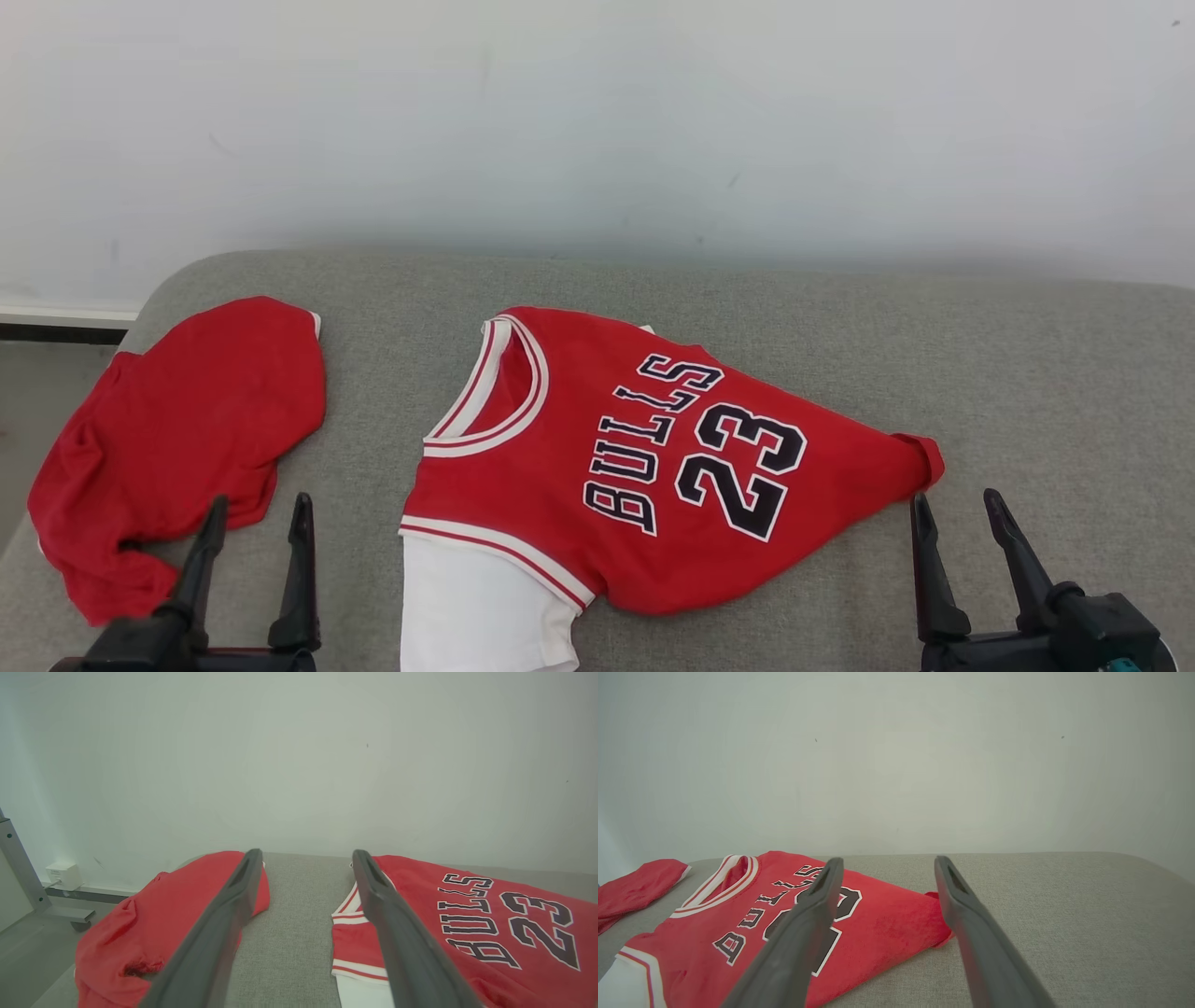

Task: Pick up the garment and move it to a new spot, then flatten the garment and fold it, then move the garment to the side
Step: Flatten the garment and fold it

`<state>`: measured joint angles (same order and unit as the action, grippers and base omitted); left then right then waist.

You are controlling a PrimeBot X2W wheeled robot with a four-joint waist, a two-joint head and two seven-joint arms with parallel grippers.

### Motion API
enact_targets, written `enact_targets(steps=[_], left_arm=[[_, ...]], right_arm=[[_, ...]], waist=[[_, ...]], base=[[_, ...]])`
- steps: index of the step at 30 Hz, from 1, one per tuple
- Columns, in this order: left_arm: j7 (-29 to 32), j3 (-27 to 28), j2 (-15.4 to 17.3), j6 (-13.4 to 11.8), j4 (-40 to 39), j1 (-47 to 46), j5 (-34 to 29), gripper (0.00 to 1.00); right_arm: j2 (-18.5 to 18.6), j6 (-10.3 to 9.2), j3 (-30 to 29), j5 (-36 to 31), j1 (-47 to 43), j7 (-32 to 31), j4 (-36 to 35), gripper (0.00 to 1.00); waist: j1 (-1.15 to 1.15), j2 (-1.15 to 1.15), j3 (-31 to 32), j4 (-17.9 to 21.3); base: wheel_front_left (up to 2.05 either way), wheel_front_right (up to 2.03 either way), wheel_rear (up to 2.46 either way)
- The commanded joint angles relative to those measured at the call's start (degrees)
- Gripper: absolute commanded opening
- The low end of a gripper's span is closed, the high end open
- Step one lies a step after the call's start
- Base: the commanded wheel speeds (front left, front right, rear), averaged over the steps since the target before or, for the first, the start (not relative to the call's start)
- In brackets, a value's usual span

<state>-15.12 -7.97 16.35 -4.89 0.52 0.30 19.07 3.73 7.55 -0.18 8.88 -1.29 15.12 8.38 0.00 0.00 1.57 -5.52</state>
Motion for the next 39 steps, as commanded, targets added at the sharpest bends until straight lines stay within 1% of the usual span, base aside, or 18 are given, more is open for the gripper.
enact_targets(steps=[1,6,12,19,26,30,35,36,39], left_arm=[[-0.05,0.44,-0.81,0.40,0.23,0.45,-1.02,1.00],[-0.05,1.86,-2.74,1.96,1.11,1.00,-2.48,1.00],[-0.04,3.04,-4.18,3.81,1.92,0.22,-4.50,1.00],[-0.04,4.38,-5.77,5.09,1.84,0.53,-5.82,1.00],[-0.05,5.55,-6.85,6.35,2.11,0.41,-7.14,1.00],[-0.05,6.08,-7.45,6.91,2.22,0.03,-7.86,1.00],[-0.05,5.98,-8.48,7.86,2.32,-1.34,-8.31,1.00],[-0.05,5.98,-8.48,7.86,2.32,-1.34,-8.31,1.00],[-0.04,5.46,-9.41,8.40,2.64,-2.48,-8.70,1.00]], right_arm=[[0.09,-0.13,-0.20,-0.44,-0.73,0.03,0.19,1.00],[0.07,-0.13,-0.34,-0.57,-1.14,0.03,0.62,1.00],[-0.01,-0.13,-1.22,-0.90,-1.68,0.03,0.95,1.00],[-0.10,-0.13,-1.11,-0.91,-1.43,0.03,0.86,1.00],[0.25,-0.13,-1.72,-1.01,-0.83,0.03,1.33,1.00],[1.92,-0.13,-1.33,-1.46,1.81,0.03,3.06,1.00],[5.91,-0.13,-0.03,-1.81,7.47,0.03,7.84,1.00],[5.91,-0.13,-0.03,-1.81,7.47,0.03,7.84,1.00],[8.59,-0.13,1.11,-1.84,11.58,-0.11,12.19,1.00]], waist=[[0.00,0.00,0.02,0.09],[0.00,0.00,0.18,0.78],[0.00,0.00,0.12,1.64],[0.00,0.00,-0.40,2.61],[0.00,0.00,-0.76,2.58],[0.00,0.00,-1.25,2.25],[0.00,0.00,-3.15,1.15],[0.00,0.00,-3.15,1.15],[0.00,0.00,-4.97,-0.01]], base=[[0.00,0.00,0.00],[0.00,0.00,0.00],[0.00,0.00,0.00],[0.00,0.00,0.00],[0.00,0.00,0.00],[0.00,0.00,0.00],[0.00,0.00,0.00],[0.00,0.00,0.00],[0.00,0.00,0.00]])
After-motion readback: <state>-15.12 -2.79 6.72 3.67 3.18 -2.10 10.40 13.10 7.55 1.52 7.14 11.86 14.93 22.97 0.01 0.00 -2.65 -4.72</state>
